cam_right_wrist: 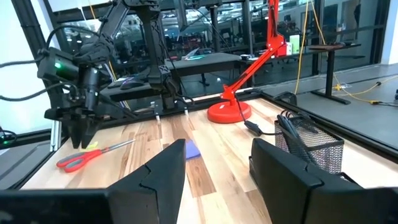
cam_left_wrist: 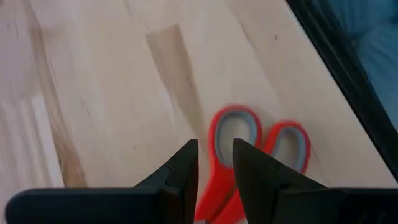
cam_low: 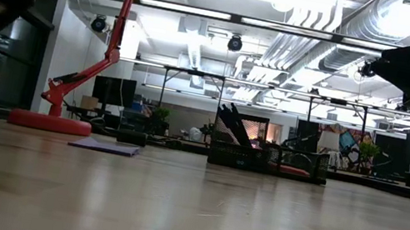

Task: Pick and place office supplies into organizer
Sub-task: Put the red scissor into the black desk organizer

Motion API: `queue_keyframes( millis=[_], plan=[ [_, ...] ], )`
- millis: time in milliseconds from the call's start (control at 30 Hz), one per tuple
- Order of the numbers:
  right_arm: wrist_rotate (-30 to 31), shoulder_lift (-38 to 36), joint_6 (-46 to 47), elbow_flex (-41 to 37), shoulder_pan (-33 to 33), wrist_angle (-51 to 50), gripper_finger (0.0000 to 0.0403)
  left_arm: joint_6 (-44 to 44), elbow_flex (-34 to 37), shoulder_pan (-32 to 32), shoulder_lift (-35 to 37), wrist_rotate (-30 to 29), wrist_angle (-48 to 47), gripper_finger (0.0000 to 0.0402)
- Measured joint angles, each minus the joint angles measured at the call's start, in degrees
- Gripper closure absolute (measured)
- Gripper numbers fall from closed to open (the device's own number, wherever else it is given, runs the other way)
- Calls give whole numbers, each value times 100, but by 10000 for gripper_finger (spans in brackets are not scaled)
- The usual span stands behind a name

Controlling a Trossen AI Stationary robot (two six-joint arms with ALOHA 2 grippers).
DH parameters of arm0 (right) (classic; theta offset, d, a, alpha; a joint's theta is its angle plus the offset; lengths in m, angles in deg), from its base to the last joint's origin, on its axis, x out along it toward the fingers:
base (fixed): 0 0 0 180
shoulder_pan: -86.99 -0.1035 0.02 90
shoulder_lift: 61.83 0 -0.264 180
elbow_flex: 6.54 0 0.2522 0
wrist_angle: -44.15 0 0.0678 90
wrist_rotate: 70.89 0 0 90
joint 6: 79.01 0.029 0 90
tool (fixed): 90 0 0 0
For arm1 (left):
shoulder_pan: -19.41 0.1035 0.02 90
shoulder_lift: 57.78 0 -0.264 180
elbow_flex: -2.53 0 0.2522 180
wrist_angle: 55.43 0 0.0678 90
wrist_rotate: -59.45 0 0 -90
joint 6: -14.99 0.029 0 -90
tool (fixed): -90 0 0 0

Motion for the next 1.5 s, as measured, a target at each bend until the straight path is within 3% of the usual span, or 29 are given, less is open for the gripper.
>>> queue_keyframes(
  millis=[133, 233, 500, 667, 1500],
  plan=[
    [5, 8, 0, 0, -2, 0, 224, 50, -17, -192, -66, -279, 618, 316],
    [5, 3, 0, 0, 0, 4, 224, 15, -8, -362, -71, -353, 523, 316],
    [5, 21, 0, 0, 1, 2, 224, 342, -251, -571, 27, 326, -660, 316],
    [5, 23, 0, 0, -1, 2, 224, 588, -370, -718, 26, 364, -976, 316],
    [5, 41, 0, 0, -1, 2, 224, 800, -368, -607, -911, -146, 315, 316]
  ],
)
